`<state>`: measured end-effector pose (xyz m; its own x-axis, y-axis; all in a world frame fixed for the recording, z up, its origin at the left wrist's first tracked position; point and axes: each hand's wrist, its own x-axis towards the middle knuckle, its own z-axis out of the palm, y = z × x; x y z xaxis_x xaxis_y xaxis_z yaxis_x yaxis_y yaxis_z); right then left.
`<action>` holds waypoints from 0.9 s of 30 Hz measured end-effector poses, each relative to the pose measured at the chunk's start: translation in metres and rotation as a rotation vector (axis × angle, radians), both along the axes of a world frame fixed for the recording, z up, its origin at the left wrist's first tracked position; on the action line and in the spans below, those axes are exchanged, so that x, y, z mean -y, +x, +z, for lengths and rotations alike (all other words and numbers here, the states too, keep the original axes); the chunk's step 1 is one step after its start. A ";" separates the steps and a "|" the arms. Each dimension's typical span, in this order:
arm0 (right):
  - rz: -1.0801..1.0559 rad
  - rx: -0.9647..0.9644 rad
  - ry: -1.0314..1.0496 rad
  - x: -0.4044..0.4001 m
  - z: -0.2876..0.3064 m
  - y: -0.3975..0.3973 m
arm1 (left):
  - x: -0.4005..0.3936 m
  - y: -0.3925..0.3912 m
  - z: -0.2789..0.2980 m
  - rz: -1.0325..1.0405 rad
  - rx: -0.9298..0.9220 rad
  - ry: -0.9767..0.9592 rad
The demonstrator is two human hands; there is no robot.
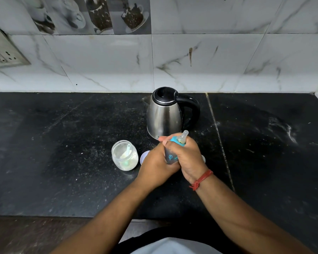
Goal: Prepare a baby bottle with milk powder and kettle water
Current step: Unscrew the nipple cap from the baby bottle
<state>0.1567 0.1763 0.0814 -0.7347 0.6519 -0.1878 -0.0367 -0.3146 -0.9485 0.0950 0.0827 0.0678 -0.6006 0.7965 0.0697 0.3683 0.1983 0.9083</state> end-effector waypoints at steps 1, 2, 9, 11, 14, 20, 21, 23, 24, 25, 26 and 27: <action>0.023 -0.022 0.004 -0.002 0.004 -0.001 | -0.001 -0.002 0.003 -0.014 0.022 -0.004; 0.046 -0.044 0.008 -0.004 0.008 -0.001 | -0.003 -0.005 0.005 -0.029 0.043 -0.016; 0.217 -0.245 0.172 -0.016 0.037 -0.004 | -0.004 -0.022 0.031 -0.258 0.279 -0.018; 0.277 -0.282 0.201 -0.017 0.041 -0.002 | 0.001 -0.027 0.037 -0.334 0.371 0.002; 0.467 -0.337 0.222 -0.023 0.046 0.002 | 0.006 -0.032 0.039 -0.468 0.519 0.055; 0.732 -0.355 0.097 -0.029 0.045 0.004 | 0.008 -0.030 0.026 -0.701 0.861 0.100; 0.687 -0.326 0.102 -0.030 0.042 0.003 | 0.007 -0.028 0.025 -0.633 0.816 0.098; 0.501 -0.246 0.119 -0.033 0.036 0.001 | 0.005 -0.026 0.027 -0.449 0.708 0.104; 0.388 -0.191 0.144 -0.034 0.034 0.000 | 0.003 -0.026 0.029 -0.373 0.673 0.109; 0.293 -0.138 0.177 -0.034 0.031 0.000 | 0.002 -0.026 0.031 -0.326 0.648 0.109; 0.232 -0.104 0.208 -0.034 0.029 0.001 | 0.001 -0.027 0.033 -0.300 0.623 0.102; 0.198 -0.088 0.231 -0.035 0.027 0.001 | 0.001 -0.028 0.033 -0.291 0.603 0.092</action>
<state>0.1578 0.2108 0.1089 -0.8583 0.5128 0.0186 -0.0816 -0.1007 -0.9916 0.0669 0.0821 0.1009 -0.3176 0.9385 -0.1357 -0.1819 0.0802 0.9800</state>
